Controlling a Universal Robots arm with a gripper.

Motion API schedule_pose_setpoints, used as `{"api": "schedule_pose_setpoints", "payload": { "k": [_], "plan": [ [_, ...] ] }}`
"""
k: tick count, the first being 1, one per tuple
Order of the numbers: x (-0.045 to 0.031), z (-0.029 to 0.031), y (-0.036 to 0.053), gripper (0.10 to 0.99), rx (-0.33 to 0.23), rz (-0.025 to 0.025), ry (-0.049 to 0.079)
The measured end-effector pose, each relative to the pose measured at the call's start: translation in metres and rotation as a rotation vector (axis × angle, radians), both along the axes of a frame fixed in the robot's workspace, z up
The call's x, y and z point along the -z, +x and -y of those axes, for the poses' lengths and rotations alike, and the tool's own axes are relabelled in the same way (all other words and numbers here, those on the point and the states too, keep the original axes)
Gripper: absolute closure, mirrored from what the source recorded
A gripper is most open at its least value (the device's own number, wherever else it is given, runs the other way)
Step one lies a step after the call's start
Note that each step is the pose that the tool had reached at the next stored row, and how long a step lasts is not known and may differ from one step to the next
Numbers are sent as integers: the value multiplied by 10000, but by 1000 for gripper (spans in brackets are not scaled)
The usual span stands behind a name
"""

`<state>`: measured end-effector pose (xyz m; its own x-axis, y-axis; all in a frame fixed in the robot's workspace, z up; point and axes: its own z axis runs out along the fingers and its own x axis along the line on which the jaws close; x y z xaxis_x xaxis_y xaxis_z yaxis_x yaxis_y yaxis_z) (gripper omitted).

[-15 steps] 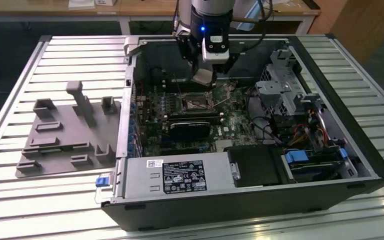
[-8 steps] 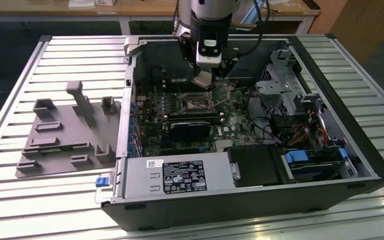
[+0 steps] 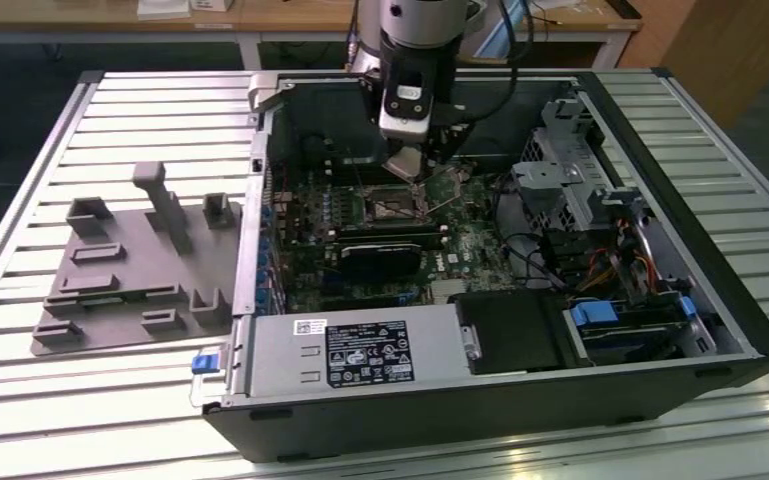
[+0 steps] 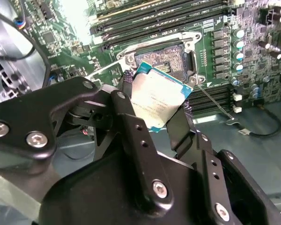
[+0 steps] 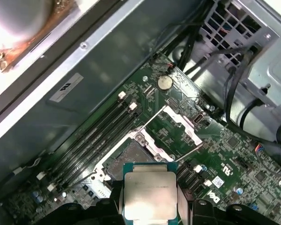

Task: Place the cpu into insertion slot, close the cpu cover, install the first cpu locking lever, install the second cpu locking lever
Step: 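Place the cpu into insertion slot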

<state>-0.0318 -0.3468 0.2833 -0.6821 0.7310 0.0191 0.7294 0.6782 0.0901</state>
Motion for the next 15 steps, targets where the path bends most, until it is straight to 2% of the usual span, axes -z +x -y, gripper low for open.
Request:
{"api": "schedule_pose_setpoints", "payload": {
  "k": [15],
  "plan": [
    [102, -20, -114, 549, 1408, 0, -6]
  ]
}}
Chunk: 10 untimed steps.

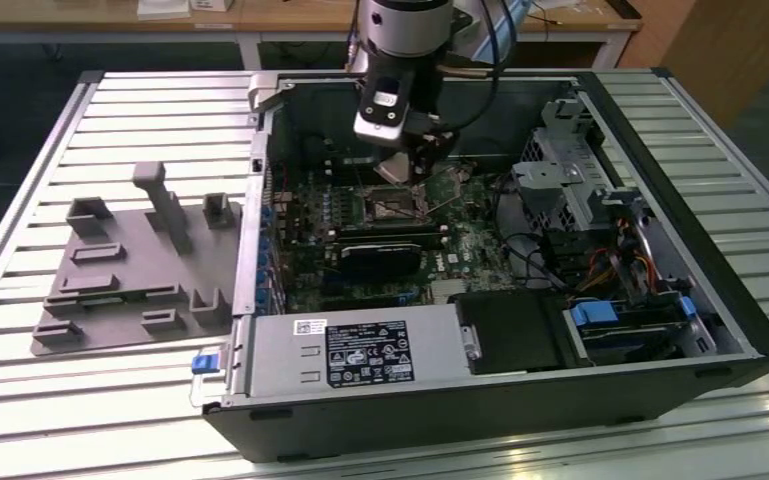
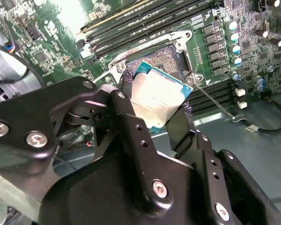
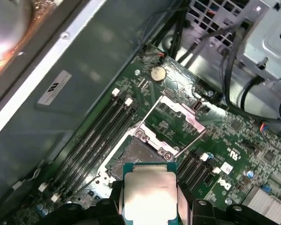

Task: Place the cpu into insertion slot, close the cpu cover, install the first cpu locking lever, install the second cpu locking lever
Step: 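Place the cpu into insertion slot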

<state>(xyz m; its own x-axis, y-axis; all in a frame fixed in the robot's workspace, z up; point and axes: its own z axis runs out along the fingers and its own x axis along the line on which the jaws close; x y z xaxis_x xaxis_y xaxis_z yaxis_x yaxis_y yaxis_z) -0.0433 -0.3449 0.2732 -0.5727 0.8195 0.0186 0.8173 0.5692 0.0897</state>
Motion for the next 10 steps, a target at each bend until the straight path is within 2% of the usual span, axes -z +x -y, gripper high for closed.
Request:
{"api": "schedule_pose_setpoints", "payload": {
  "k": [10],
  "plan": [
    [86, 0, 0, 549, 1807, 0, 0]
  ]
}}
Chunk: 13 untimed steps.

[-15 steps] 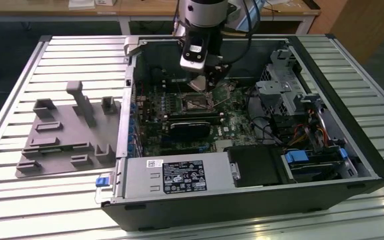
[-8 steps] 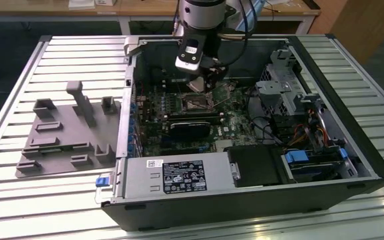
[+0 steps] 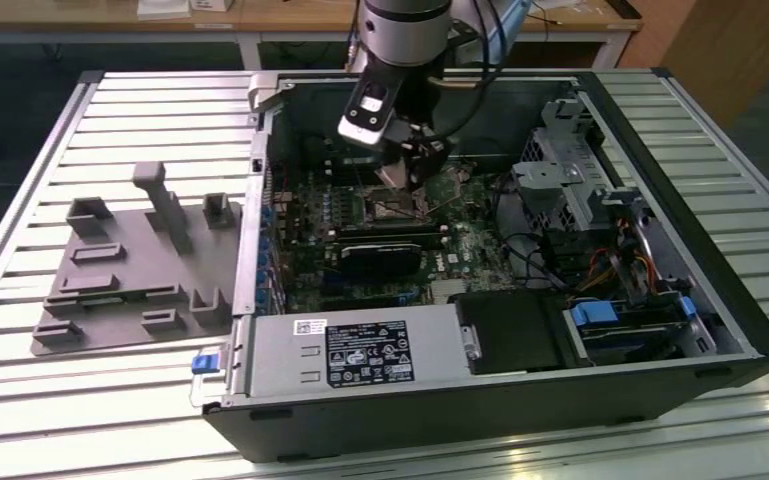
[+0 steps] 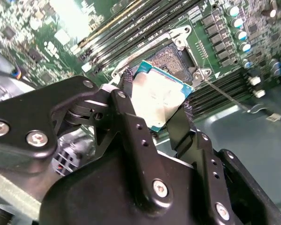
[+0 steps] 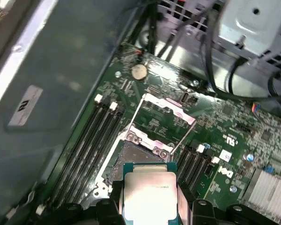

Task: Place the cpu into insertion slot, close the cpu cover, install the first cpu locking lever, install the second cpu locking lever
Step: 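Place the cpu into insertion slot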

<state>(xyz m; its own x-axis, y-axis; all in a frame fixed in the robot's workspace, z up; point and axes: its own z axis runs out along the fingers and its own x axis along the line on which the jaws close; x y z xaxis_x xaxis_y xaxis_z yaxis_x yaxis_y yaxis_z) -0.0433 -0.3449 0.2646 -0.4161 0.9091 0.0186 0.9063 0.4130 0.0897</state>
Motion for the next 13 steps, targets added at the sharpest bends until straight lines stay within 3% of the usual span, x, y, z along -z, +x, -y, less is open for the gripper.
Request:
{"api": "schedule_pose_setpoints", "payload": {
  "k": [13],
  "plan": [
    [84, 0, 0, 549, 2364, 0, 0]
  ]
}}
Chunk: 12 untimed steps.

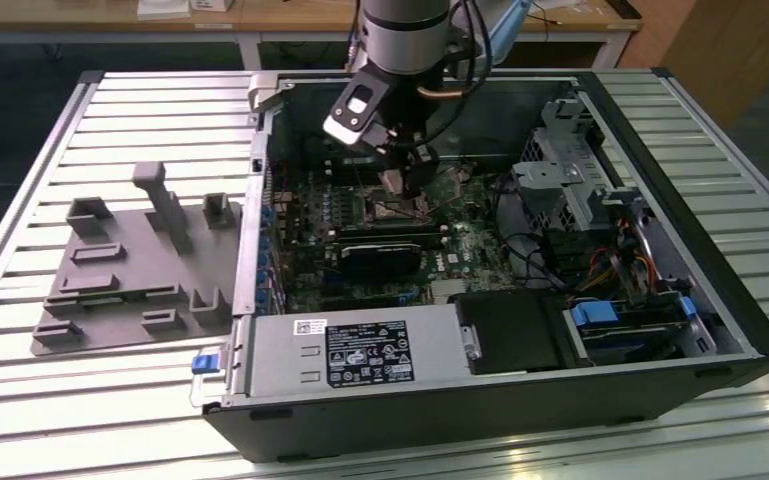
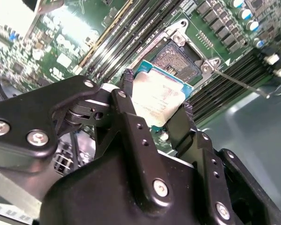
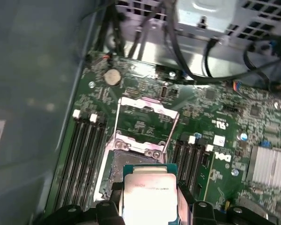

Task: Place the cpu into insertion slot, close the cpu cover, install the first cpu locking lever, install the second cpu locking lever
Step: 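Place the cpu into insertion slot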

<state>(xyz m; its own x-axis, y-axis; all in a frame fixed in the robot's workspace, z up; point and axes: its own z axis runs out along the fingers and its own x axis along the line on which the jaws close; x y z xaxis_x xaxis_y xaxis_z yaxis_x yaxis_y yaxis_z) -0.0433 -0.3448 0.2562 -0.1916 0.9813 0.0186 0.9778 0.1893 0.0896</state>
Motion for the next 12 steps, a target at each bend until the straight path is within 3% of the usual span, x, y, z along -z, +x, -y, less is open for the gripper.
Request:
{"api": "schedule_pose_setpoints", "payload": {
  "k": [12],
  "plan": [
    [47, 0, 0, 549, 2150, 0, -1]
  ]
}}
